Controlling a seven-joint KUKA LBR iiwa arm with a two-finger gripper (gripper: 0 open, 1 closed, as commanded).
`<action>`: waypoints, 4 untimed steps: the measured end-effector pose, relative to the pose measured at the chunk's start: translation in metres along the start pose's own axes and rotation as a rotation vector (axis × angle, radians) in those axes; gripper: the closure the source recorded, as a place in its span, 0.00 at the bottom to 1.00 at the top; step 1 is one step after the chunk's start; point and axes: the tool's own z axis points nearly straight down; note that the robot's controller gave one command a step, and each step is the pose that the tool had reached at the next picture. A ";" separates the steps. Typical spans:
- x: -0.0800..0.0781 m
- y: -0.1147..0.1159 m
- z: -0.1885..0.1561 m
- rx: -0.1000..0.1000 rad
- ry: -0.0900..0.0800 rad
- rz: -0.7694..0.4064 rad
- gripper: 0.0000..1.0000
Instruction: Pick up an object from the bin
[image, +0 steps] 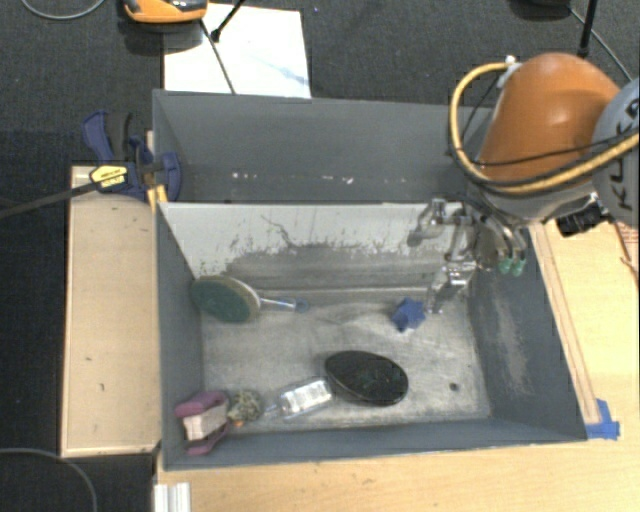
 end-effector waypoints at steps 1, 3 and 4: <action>0.041 -0.022 0.178 -0.001 -0.001 -0.218 0.00; 0.102 0.090 0.176 -0.001 -0.016 -0.354 0.00; 0.087 0.050 0.118 0.000 -0.003 0.062 0.00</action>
Offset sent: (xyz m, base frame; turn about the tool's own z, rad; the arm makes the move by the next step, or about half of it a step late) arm -0.0412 -0.0216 -0.1765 -0.2203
